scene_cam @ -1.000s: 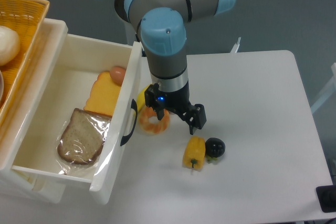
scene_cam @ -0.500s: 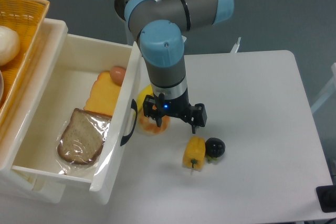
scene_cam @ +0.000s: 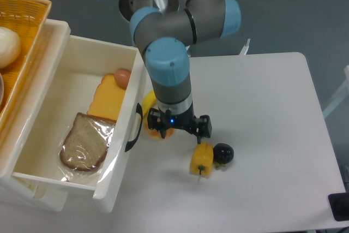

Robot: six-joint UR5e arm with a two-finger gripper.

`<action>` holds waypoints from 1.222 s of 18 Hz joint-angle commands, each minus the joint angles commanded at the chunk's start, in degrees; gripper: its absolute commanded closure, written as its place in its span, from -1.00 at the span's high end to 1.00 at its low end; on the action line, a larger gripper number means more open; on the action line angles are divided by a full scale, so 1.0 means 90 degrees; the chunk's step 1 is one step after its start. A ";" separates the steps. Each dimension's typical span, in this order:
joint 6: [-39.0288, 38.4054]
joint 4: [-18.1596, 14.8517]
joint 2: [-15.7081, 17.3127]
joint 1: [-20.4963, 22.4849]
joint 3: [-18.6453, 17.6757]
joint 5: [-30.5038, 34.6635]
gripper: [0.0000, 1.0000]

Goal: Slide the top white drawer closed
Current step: 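Move the gripper down beside the open white drawer's front panel, then bring the gripper against the drawer front near its black handle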

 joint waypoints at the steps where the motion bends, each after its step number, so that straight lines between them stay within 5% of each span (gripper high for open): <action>1: 0.0000 0.0000 0.0000 0.0039 0.0000 -0.0185 1.00; 9: -0.0127 -0.0273 -0.0108 0.0312 -0.0088 -0.1553 1.00; 22: -0.0127 -0.0566 -0.0069 0.0342 -0.0342 -0.1915 1.00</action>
